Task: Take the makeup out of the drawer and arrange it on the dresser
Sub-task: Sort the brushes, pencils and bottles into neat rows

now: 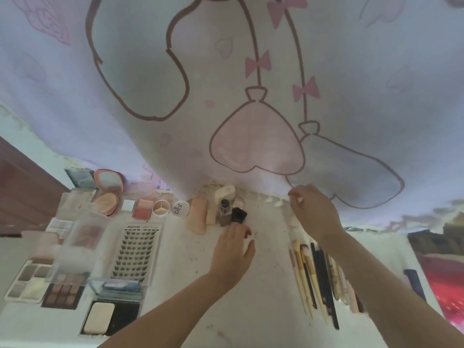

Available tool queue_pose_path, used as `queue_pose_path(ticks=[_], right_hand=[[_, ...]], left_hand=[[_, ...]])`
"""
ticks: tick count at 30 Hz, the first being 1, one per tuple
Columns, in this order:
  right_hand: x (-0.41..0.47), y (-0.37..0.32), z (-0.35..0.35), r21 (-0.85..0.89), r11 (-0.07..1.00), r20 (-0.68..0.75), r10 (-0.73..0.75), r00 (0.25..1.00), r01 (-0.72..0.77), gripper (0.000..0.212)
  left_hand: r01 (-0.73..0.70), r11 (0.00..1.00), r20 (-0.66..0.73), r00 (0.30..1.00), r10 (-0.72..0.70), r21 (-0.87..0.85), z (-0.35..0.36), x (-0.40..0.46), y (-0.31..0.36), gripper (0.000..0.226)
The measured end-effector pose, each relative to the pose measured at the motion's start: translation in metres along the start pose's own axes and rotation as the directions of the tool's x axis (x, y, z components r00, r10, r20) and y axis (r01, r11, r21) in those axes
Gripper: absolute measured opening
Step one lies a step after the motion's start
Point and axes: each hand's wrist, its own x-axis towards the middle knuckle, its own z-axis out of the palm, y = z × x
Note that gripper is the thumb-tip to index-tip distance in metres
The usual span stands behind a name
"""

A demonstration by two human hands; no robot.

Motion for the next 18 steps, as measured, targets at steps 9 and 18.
queue_pose_path(ticks=[9,18], right_hand=[[0.003,0.019,0.006,-0.310,0.937,0.248,0.243,0.938,-0.161,0.032],[0.002,-0.004,-0.027,-0.033,0.986,0.295,0.167,0.941,-0.164,0.028]], left_hand=[[0.303,0.940,0.486,0.852,-0.193,-0.158,0.090,0.080,0.051,0.042],[0.207,0.922,0.337,0.937,-0.091,-0.327,0.043,0.053,0.042,0.027]])
